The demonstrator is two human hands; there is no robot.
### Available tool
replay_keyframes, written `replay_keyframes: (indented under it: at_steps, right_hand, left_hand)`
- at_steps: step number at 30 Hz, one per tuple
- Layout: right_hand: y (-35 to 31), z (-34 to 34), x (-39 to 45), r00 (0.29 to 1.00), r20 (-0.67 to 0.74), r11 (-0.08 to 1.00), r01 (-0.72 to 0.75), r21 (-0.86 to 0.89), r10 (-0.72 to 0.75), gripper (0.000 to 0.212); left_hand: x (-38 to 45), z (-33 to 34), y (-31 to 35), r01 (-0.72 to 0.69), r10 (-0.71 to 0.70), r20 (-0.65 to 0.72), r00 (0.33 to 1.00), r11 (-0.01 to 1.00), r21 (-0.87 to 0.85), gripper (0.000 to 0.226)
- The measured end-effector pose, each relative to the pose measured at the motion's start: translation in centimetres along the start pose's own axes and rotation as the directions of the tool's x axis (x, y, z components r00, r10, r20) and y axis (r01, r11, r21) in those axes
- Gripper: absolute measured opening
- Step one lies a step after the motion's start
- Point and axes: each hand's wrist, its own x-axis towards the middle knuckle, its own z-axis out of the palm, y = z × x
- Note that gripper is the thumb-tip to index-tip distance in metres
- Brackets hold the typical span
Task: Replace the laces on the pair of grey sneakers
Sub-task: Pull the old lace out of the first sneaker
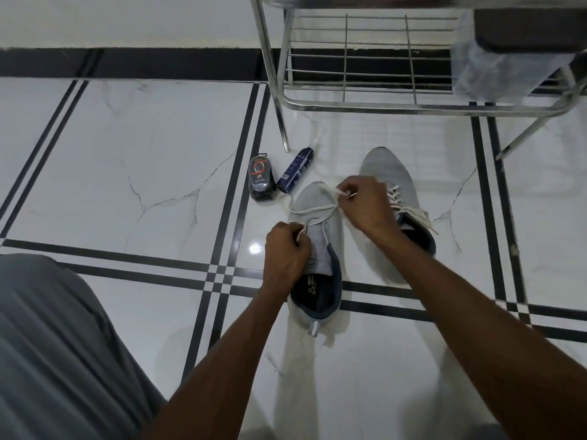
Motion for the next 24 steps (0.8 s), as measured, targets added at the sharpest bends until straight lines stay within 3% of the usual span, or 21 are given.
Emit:
replay_keyframes:
  at_steps: [2, 4, 8, 12, 13, 15, 17, 18, 21, 24]
  right_hand:
    - [-0.1, 2.2, -1.1, 0.977, 0.196, 0.991, 0.102, -0.090, -0.083, 0.016]
    - [-0.1, 3.5, -1.7, 0.944, 0.290, 0.962, 0.213, -0.171, -0.158, 0.017]
    - [0.0, 4.3, -2.2, 0.935, 0.271, 0.888, 0.315, -0.336, -0.229, 0.016]
    - [0.0, 4.4, -2.4, 0.889, 0.276, 0.835, 0.445, -0.325, -0.366, 0.023]
    - [0.2, 4.2, -2.2, 0.905, 0.228, 0.853, 0.418, -0.312, -0.360, 0.018]
    - [0.6, 2.6, -1.2, 0.976, -0.005, 0.954, 0.210, -0.214, -0.216, 0.017]
    - [1.1, 0.2, 0.3, 0.973, -0.226, 0.998, 0.038, -0.055, -0.049, 0.020]
    - [1.5, -0.6, 0.8, 0.965, -0.261, 1.000, 0.013, -0.027, -0.019, 0.021]
    - [1.9, -0.5, 0.6, 0.973, -0.209, 0.994, -0.084, 0.071, 0.097, 0.018]
    - [1.3, 0.6, 0.1, 0.944, -0.128, 0.892, -0.236, 0.386, 0.305, 0.008]
  left_hand:
    - [0.2, 0.0, 0.1, -0.009, 0.009, -0.009, 1.000, 1.000, 0.013, 0.017]
    - [0.4, 0.0, 0.1, -0.013, 0.013, -0.011, 1.000, 1.000, 0.012, 0.018]
    - [0.5, 0.4, -0.1, -0.006, 0.006, 0.019, 1.000, 1.000, 0.015, 0.019]
    - [0.4, 0.5, -0.5, 0.015, -0.017, 0.044, 0.999, 0.999, 0.042, 0.021]
    - [0.4, 0.3, -0.7, 0.018, -0.020, 0.045, 0.999, 0.998, 0.054, 0.020]
    - [0.4, 0.1, -1.0, 0.024, -0.027, 0.036, 0.999, 0.998, 0.060, 0.018]
    - [0.5, 0.0, -1.0, 0.026, -0.028, 0.044, 0.999, 0.999, 0.048, 0.017]
    - [0.5, 0.1, -0.8, 0.020, -0.023, 0.050, 0.998, 0.999, 0.042, 0.017]
    - [0.1, 0.2, -0.5, 0.005, -0.006, 0.047, 0.999, 1.000, 0.030, 0.018]
    - [-0.1, 0.0, -0.4, -0.007, 0.006, 0.025, 1.000, 1.000, 0.010, 0.018]
